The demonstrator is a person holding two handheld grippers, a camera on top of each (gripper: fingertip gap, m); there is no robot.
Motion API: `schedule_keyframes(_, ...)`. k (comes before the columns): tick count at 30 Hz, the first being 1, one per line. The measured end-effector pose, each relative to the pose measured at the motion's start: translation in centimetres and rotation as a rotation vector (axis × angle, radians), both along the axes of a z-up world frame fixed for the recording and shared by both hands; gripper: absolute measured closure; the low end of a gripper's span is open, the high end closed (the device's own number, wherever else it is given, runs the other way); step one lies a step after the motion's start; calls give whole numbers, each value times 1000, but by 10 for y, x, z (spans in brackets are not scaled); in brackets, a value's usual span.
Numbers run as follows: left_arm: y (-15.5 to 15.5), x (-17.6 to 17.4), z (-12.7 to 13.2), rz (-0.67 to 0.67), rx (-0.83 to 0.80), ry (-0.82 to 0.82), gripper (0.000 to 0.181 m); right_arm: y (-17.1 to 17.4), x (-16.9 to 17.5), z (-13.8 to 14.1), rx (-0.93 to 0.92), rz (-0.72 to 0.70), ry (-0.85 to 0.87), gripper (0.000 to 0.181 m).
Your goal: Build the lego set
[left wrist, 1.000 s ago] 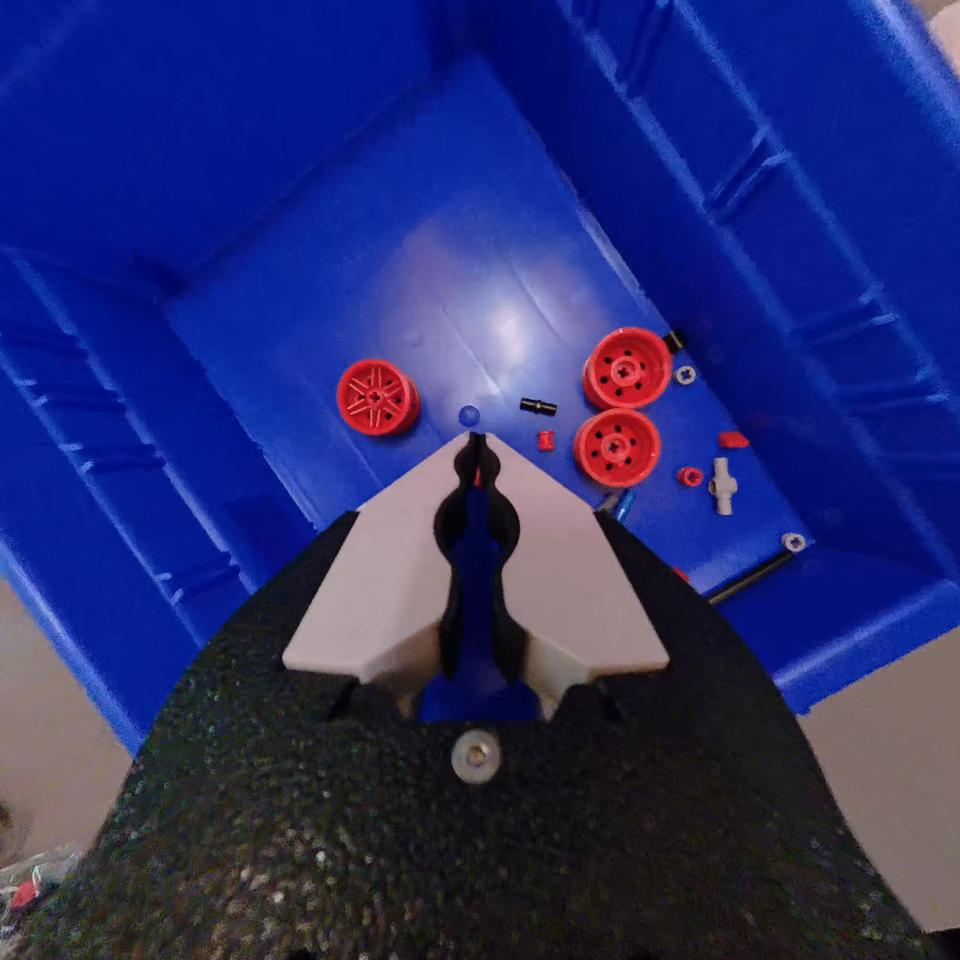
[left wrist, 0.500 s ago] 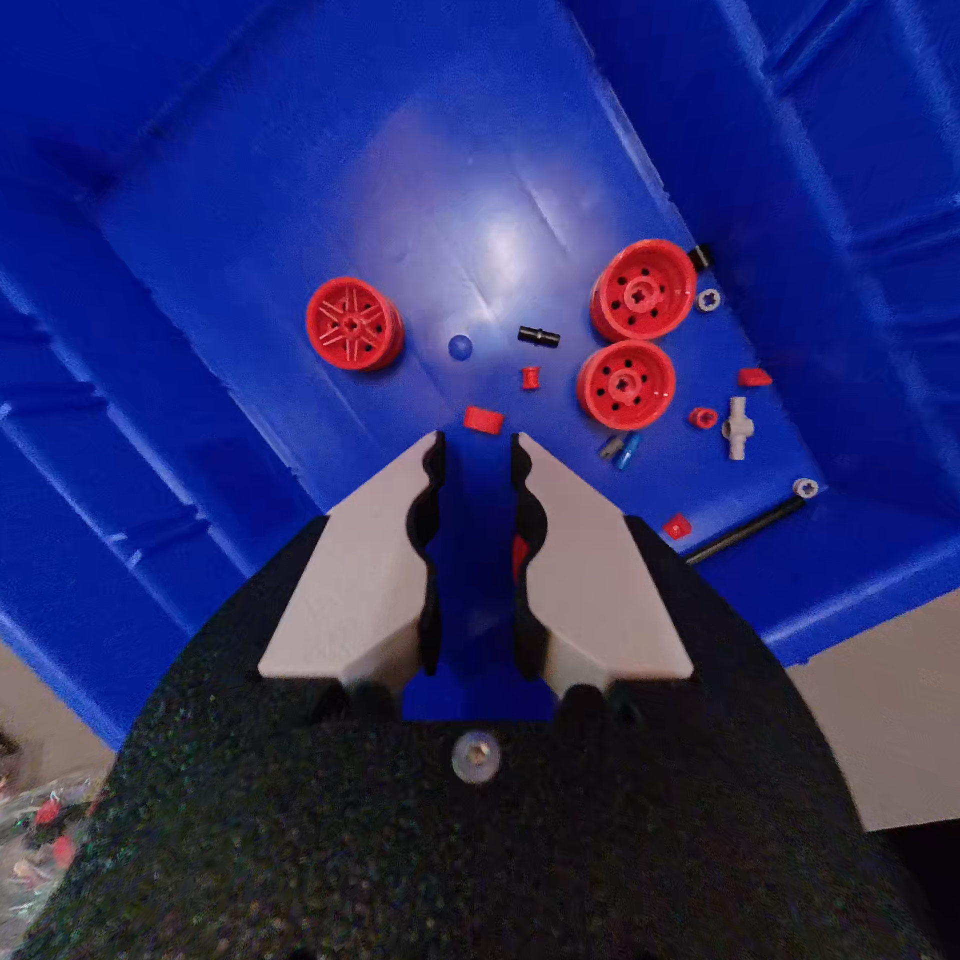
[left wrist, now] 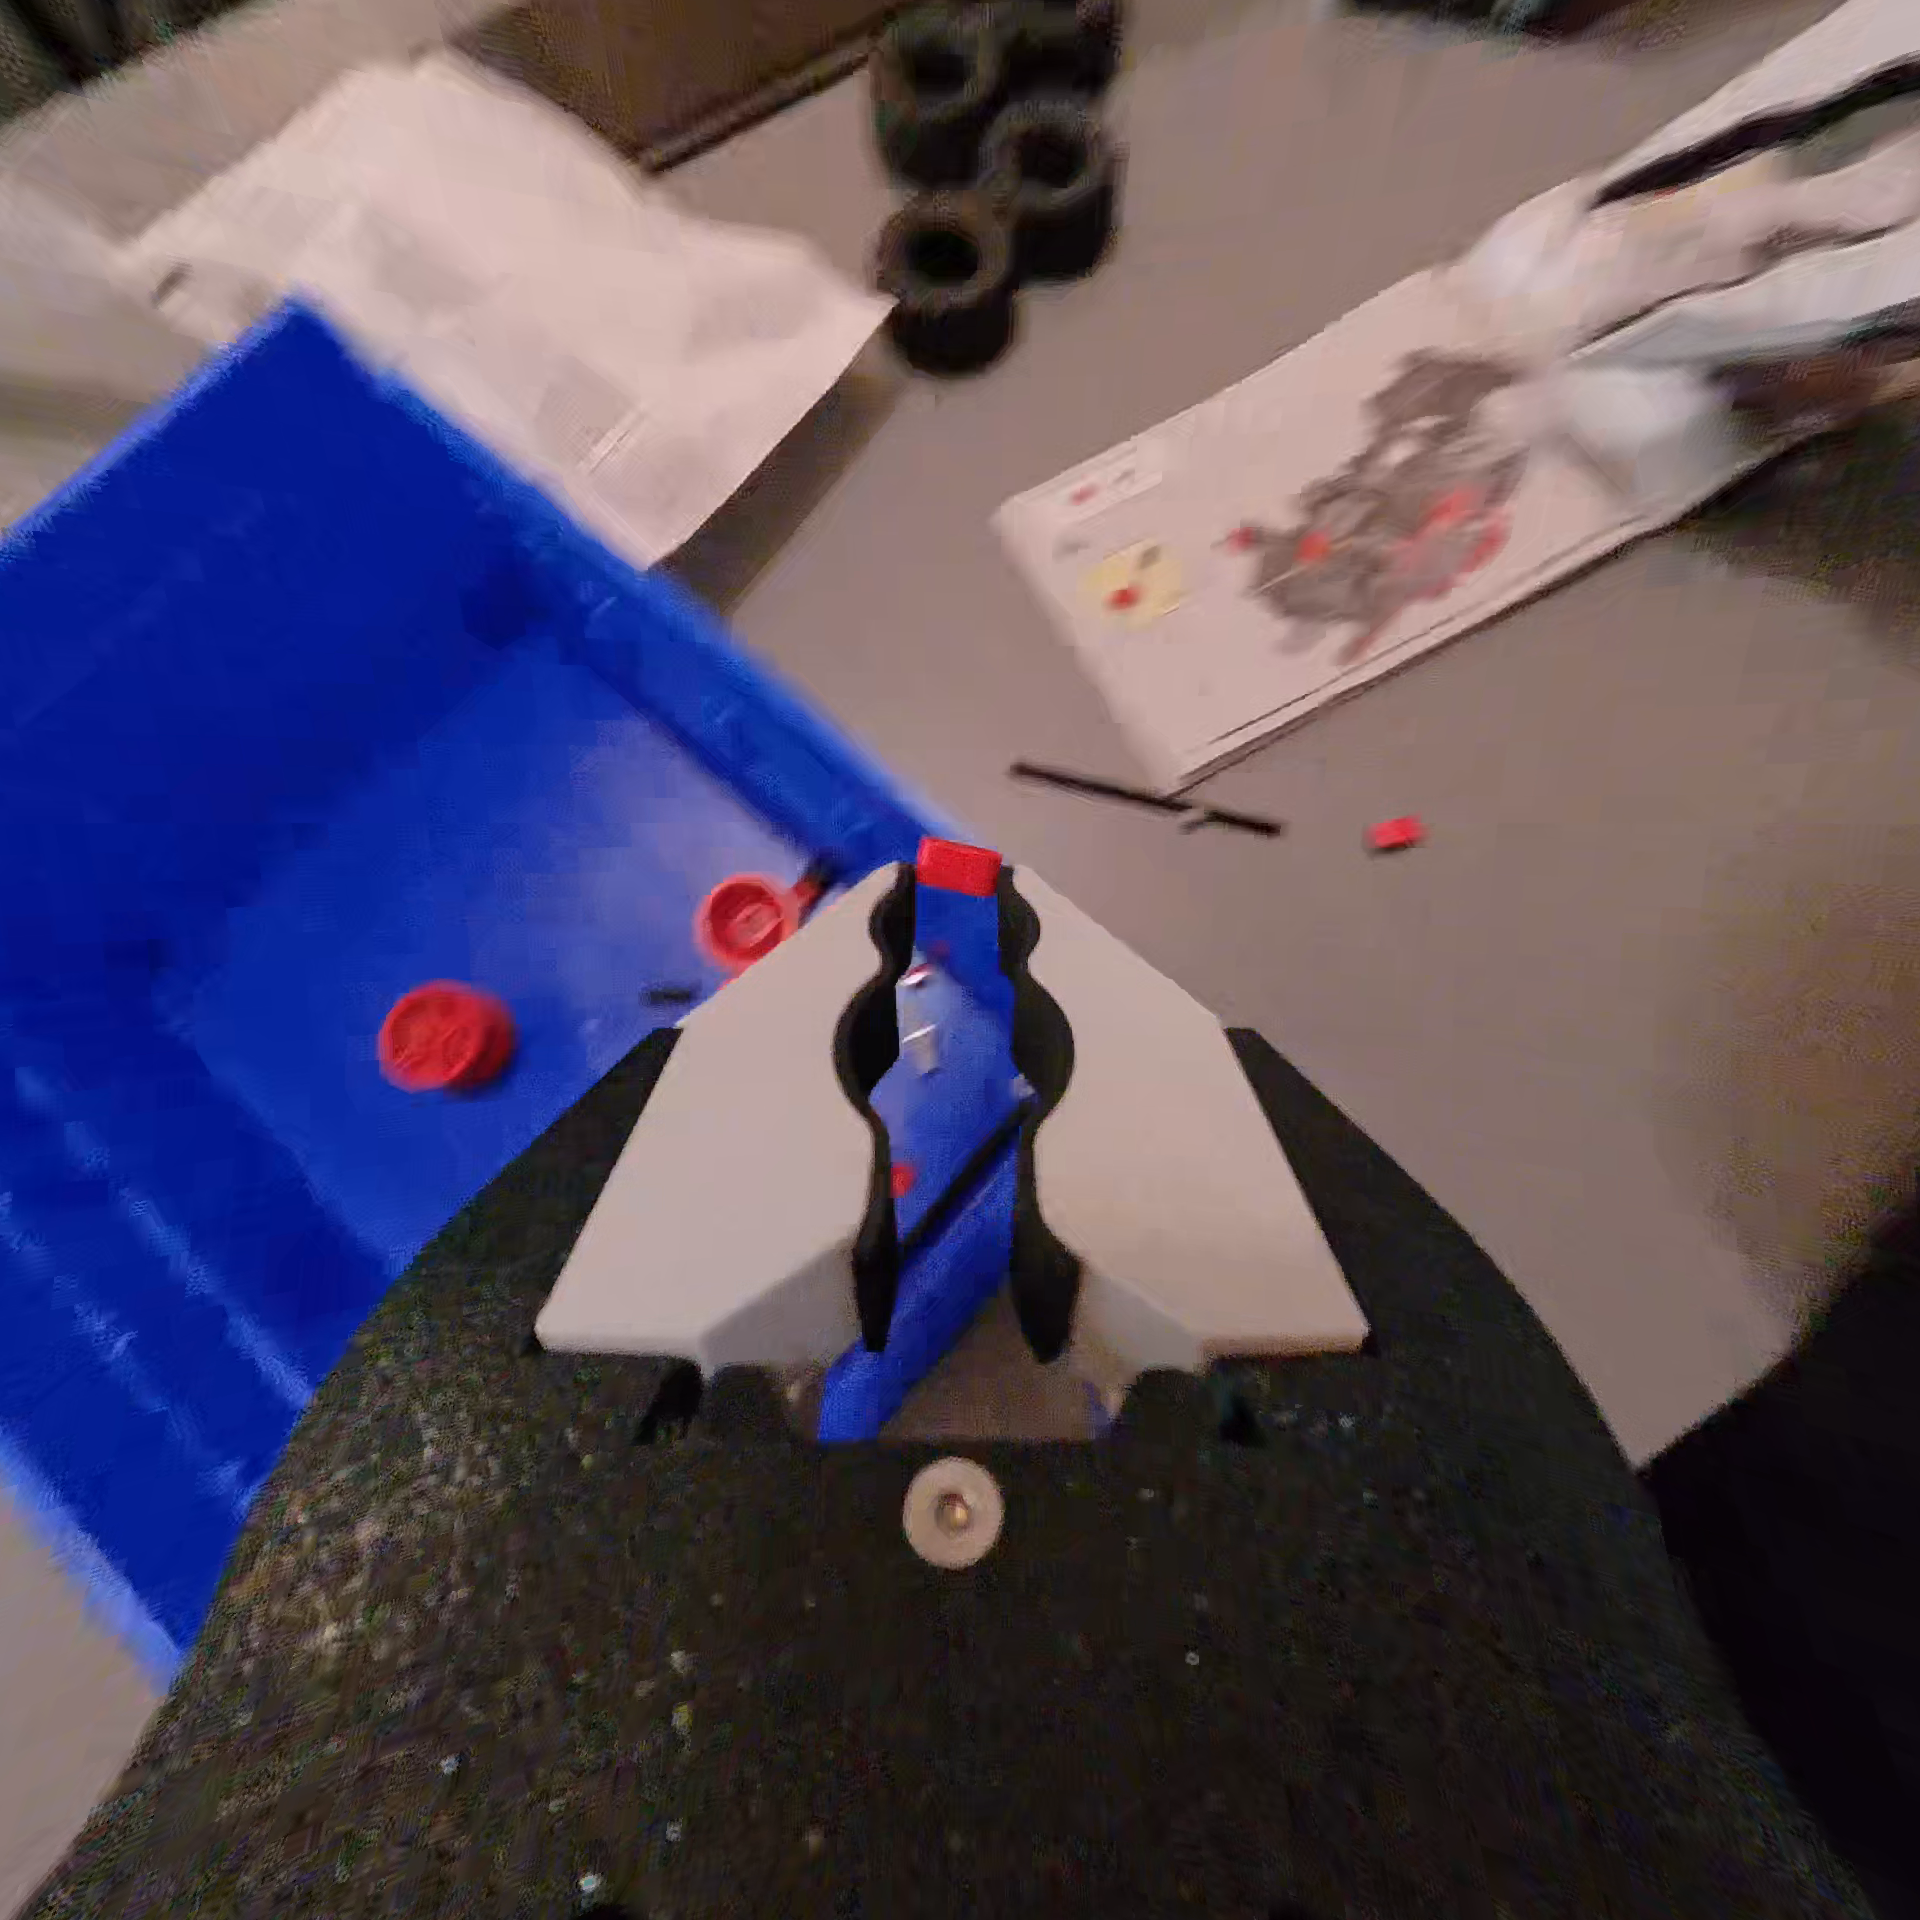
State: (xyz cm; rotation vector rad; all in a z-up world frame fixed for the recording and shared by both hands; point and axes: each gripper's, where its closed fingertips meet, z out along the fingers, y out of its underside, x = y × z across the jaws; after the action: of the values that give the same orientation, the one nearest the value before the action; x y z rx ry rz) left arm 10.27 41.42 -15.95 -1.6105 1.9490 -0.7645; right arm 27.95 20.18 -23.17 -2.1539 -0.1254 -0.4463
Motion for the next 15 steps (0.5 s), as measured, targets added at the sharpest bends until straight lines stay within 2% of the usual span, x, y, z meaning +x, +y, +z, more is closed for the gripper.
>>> schedule_keyframes(1,-35,4,9,-90,-25,-49,168,1,0,-2,-1,7,4,143)
schedule_keyframes(3,-95,11,-8,-224,-53,-39,168,4,-7,-8,-11,56,28,143)
schedule_keyframes(6,-148,18,-71,-349,9,71,168,8,-20,-19,-66,123,52,144)
schedule_keyframes(8,-166,18,-98,-403,36,121,168,7,-19,-19,-72,115,19,145)
schedule_keyframes(12,-189,18,-118,-450,6,163,165,6,-18,-19,-35,94,44,146)
schedule_keyframes(15,-182,24,-107,-432,32,126,155,4,-15,-21,-33,79,38,147)
